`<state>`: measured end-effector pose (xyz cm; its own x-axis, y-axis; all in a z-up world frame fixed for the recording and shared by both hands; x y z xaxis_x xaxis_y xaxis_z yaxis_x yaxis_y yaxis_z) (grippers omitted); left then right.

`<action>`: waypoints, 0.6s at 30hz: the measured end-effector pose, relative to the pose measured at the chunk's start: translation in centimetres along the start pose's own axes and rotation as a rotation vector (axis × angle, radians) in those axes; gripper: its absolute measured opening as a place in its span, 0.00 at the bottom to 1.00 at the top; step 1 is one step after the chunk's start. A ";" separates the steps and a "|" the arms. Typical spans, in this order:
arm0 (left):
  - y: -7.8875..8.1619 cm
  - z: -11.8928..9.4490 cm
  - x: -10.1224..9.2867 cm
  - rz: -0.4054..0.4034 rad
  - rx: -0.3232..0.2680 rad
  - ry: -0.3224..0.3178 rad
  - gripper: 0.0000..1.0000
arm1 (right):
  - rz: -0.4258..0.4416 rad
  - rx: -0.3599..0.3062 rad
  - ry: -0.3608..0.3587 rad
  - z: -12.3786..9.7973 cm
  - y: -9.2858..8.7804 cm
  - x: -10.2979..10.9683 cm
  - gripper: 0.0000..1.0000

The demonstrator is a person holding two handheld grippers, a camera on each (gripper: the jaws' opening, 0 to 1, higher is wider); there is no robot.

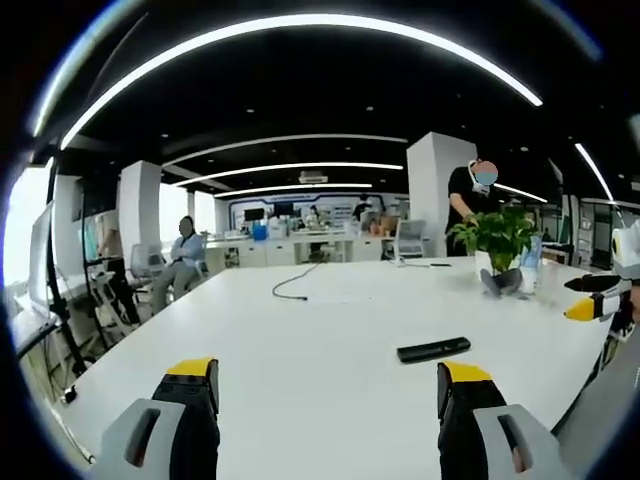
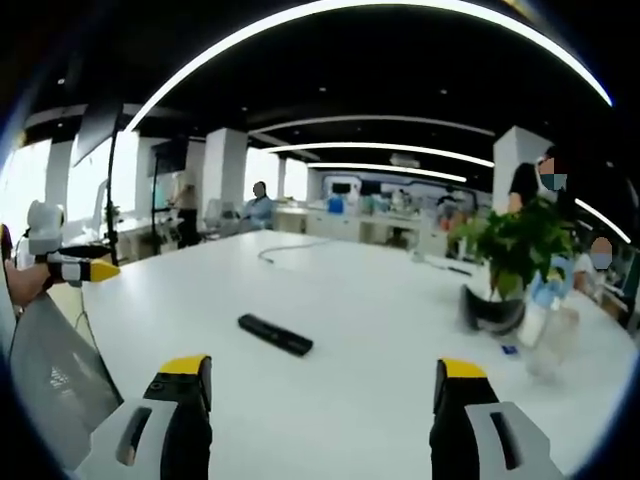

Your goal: Press the specified remote control buttons in sequence, fully releasing each button before pressing the next.

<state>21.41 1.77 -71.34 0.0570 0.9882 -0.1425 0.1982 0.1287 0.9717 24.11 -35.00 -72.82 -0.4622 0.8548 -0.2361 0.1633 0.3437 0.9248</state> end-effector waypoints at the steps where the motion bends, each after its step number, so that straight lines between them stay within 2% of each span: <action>1: -0.1 0.0 0.0 -0.002 0.004 0.001 0.94 | 0.002 0.003 -0.002 0.0 -0.1 -0.1 0.91; 18: -0.6 0.2 0.0 0.014 0.029 -0.006 0.94 | -0.004 -0.011 -0.002 -0.1 0.2 0.0 0.91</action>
<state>21.52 1.67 -72.01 0.0654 0.9893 -0.1301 0.2253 0.1124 0.9678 24.10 -35.00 -72.60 -0.4614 0.8541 -0.2401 0.1523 0.3428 0.9270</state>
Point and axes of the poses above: the point that each gripper's makers call its tool centre point, and the gripper's own axes: z roughly forward along the fingers, x roughly to its left, y roughly out of its top, the point moved 1 cm from there along -z, roughly backward along the fingers, and after that the axes turned 10 degrees about -z, right-handed, at the moved point
